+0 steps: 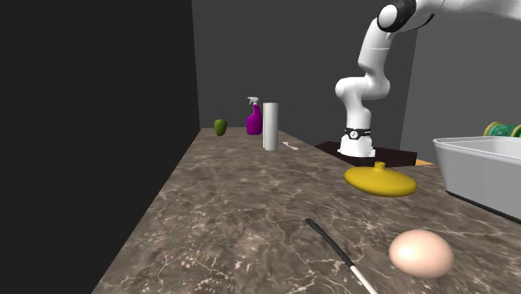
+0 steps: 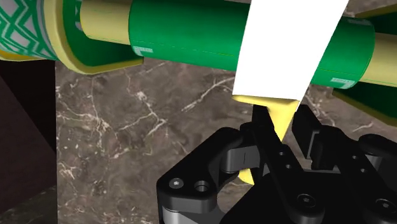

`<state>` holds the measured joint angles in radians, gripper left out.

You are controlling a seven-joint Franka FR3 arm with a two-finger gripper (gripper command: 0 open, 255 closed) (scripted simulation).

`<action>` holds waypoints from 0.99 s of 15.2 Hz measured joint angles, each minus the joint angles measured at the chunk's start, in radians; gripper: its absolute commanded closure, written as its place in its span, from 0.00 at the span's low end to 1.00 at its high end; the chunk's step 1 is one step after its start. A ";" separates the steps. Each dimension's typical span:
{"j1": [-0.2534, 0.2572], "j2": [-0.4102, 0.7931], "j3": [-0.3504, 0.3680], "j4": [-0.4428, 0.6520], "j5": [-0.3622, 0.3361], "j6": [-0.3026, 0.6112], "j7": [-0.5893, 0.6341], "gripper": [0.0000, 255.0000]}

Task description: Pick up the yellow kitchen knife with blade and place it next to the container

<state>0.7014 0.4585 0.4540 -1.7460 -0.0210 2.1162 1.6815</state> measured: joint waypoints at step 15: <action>0.019 0.100 -0.028 -0.052 -0.040 0.155 0.004 1.00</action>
<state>0.7203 0.5588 0.4261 -1.7976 -0.0613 2.2708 1.6860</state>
